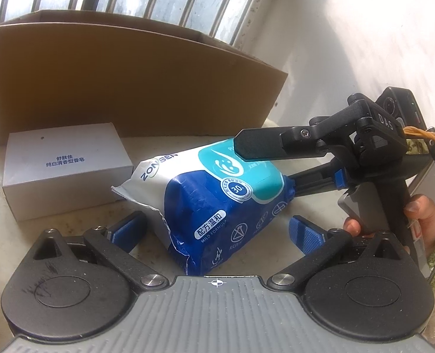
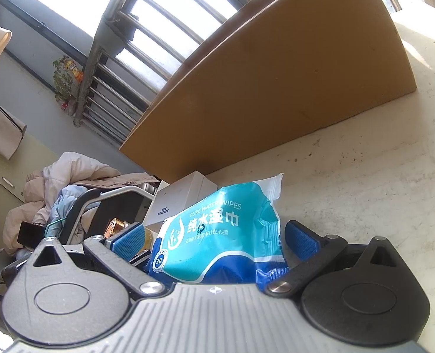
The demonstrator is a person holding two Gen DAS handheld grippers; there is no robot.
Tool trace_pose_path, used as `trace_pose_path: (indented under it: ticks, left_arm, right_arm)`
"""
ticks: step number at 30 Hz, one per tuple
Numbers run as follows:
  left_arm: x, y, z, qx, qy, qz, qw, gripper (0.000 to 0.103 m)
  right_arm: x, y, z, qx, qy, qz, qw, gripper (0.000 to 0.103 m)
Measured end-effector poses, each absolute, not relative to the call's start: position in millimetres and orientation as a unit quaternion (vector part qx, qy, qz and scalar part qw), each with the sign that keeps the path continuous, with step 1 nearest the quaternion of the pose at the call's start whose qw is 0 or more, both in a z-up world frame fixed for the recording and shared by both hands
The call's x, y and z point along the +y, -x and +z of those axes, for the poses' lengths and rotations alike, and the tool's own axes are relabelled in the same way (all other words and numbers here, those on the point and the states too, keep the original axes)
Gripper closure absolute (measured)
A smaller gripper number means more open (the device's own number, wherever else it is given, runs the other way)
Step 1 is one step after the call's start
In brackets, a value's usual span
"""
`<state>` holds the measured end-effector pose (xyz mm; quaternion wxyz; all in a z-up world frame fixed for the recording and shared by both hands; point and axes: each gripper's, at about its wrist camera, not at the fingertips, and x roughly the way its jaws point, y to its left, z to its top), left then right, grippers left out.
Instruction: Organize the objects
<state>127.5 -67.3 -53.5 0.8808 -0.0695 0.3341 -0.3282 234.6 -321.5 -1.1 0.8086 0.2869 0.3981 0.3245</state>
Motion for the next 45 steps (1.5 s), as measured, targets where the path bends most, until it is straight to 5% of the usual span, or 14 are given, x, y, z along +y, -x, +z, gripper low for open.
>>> trace_pose_path:
  ticks: [28, 35, 45]
  left_arm:
    - [-76.9, -130.4, -53.2, 0.333, 0.051, -0.325, 0.884, 0.000]
    - [-73.4, -129.7, -52.7, 0.328, 0.029, -0.304, 0.894, 0.014]
    - [-69.2, -129.7, -49.9, 0.322, 0.024, -0.284, 0.903, 0.027]
  right_arm:
    - [-322.2, -236.4, -1.4, 0.404, -0.292, 0.323, 0.804, 0.000]
    - [-323.9, -238.8, -1.1, 0.413, -0.304, 0.312, 0.800, 0.000]
    - [-325.9, -228.5, 1.8, 0.411, -0.288, 0.286, 0.816, 0.027]
